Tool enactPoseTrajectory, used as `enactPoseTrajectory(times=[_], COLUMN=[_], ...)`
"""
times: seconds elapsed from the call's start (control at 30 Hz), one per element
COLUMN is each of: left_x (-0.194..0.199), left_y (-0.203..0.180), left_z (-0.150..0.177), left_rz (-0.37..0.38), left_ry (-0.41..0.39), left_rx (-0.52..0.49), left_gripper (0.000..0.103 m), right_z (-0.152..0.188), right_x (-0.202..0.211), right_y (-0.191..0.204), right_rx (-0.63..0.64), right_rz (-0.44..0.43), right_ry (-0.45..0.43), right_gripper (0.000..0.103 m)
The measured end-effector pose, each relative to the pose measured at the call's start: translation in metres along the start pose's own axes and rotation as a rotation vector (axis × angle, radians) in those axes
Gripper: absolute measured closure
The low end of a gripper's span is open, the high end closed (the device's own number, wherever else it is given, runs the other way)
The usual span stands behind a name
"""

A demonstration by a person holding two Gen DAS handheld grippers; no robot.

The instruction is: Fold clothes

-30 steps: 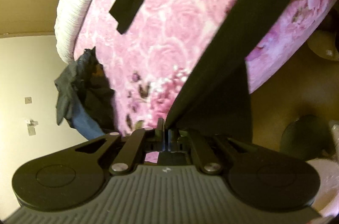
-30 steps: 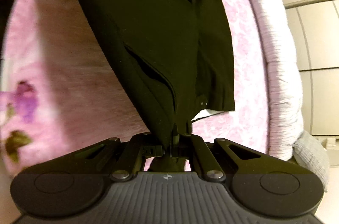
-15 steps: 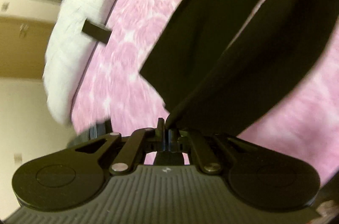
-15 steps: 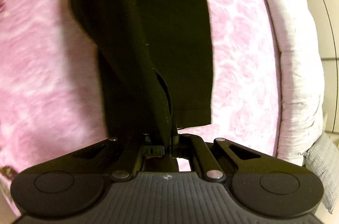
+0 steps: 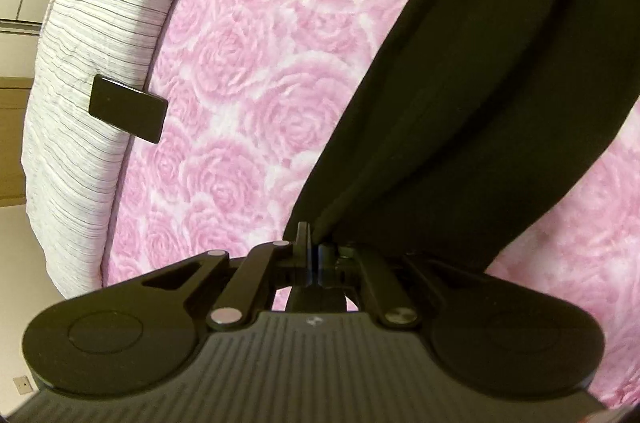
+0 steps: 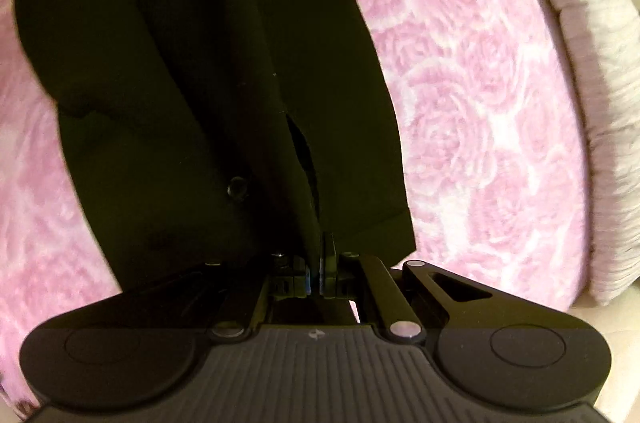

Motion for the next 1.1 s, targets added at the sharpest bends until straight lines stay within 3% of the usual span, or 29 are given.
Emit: enactPoseTrajectory(times=[0.37,0.57,0.63,0.7,0.73,0.83,0.93,1.07,1.1], left_x=[-0.031,-0.068,-0.084,-0.096,-0.096,-0.086,-0.059,0.001,0.018], left_y=[0.023,0.016,0.008,0.0,-0.004,-0.008,-0.005,-0.015,-0.024], left_z=[-0.028,-0.041,-0.047,-0.052,-0.055,-0.068,-0.088,-0.142,-0.161], left_rz=[0.051,0.056,0.02,-0.019,-0.03,-0.048,-0.077,-0.063,-0.027], left_ry=[0.083,0.14,0.182,0.212,0.209,0.172,0.109,-0.055,-0.112], left_rx=[0.004,0.045,0.047,0.043,0.037,0.063,0.119,0.184,0.191], left_gripper=[0.1,0.1,0.095,0.089,0.084,0.072,0.07,0.066,0.065], right_z=[-0.012,-0.024,-0.029,-0.031,-0.029,-0.022,-0.004,0.025,0.03], right_x=[-0.009,-0.018,-0.025,-0.028,-0.027,-0.02,-0.004,0.008,0.008], right_y=[-0.037,-0.051,-0.055,-0.06,-0.064,-0.072,-0.072,-0.07,-0.067], right_rx=[-0.079,-0.129,-0.168,-0.242,-0.288,-0.439,-0.613,-0.808,-0.848], right_rz=[-0.116,-0.158,-0.157,-0.135,-0.124,-0.102,-0.087,-0.083,-0.097], right_ry=[-0.059,-0.068,-0.06,-0.061,-0.07,-0.101,-0.133,-0.182,-0.194], right_gripper=[0.103,0.103,0.09,0.065,0.062,0.055,0.05,0.042,0.042])
Point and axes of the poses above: each gripper's, at about its wrist camera, not at the fingertips, and x roughly against the way its jaws point, y to its left, z to its underside, the point moved 9 cm from there along -x, roughly the way its jaws point, and after that the axes turned 8 degrees about y, right-handed, at the moved point
